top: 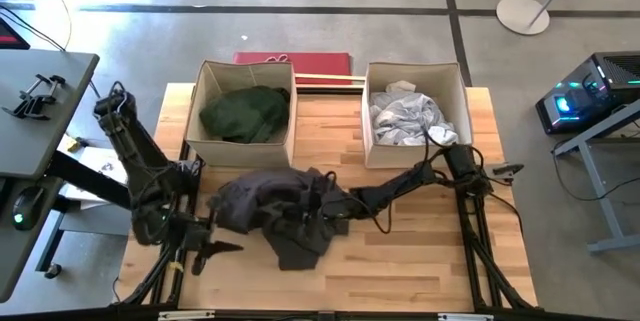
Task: Sort clothes
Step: Put the grey shorts into the left brown laundry bin
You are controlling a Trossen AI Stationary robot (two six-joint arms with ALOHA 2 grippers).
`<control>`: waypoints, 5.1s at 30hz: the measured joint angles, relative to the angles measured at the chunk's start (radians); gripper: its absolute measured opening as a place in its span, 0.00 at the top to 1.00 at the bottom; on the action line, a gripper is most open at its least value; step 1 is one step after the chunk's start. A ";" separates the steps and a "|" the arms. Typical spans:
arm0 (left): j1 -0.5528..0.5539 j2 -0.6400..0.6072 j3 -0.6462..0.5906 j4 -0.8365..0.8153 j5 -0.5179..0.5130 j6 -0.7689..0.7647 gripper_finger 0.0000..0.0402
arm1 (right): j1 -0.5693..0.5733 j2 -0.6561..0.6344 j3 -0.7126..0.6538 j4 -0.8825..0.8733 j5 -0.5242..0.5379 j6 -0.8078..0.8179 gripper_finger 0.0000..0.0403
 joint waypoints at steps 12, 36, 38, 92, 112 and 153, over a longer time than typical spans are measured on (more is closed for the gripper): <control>0.377 0.119 0.001 -0.104 0.244 -0.090 0.37 | 0.015 -0.004 -0.051 0.020 0.022 0.059 0.90; 0.597 0.684 0.009 -0.198 0.460 -0.172 0.32 | -0.001 -0.002 -0.052 -0.200 -0.003 0.288 0.84; 0.600 0.709 0.011 -0.185 0.459 -0.177 0.37 | -0.004 -0.004 -0.050 -0.227 -0.003 0.342 0.80; 0.721 -0.076 0.670 -0.498 -0.575 0.754 0.98 | 0.548 -0.002 0.542 -1.681 0.885 1.117 0.44; 1.531 0.358 0.670 -1.380 0.453 0.256 0.99 | 0.544 -0.002 0.538 -1.628 0.883 1.072 0.44; 1.771 0.220 0.665 -0.960 0.762 0.013 0.45 | 0.545 -0.002 0.538 -1.578 0.837 1.028 0.44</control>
